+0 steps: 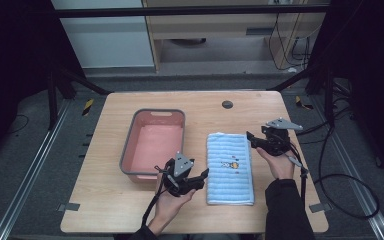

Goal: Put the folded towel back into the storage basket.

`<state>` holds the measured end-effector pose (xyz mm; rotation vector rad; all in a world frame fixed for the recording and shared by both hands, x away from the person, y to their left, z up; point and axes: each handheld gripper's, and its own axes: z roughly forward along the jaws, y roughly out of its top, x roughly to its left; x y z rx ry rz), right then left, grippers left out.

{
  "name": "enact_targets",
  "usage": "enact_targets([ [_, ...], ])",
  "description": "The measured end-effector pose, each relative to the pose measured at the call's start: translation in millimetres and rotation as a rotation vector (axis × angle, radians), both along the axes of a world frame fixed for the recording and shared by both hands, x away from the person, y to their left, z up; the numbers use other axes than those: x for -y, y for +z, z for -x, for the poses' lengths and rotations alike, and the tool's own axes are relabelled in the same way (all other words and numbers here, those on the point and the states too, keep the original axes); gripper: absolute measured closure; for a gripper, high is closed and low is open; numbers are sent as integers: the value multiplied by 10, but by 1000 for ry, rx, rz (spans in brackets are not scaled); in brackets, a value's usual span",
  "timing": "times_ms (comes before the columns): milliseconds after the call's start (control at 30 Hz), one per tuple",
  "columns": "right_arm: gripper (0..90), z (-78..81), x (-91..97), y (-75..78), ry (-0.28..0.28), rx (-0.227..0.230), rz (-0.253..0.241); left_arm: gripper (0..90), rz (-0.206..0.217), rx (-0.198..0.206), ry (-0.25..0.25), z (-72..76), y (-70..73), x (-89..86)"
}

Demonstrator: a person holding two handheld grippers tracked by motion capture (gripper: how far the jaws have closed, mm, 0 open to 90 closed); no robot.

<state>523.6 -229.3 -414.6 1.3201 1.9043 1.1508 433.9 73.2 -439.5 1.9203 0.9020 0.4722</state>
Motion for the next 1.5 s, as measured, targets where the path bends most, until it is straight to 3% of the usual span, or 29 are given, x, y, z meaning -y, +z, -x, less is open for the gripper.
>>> enact_targets([
  [600,402,-155,-29,-328,-1,-72,30,418,-64,-30,-19,44,-251,218],
  [967,443,-267,-66,-539,-7,-132,65,467,-116,-75,-26,29,-468,308],
  [1500,529,-398,-97,-779,-4,-216,85,543,-101,-146,-27,11,-629,355],
])
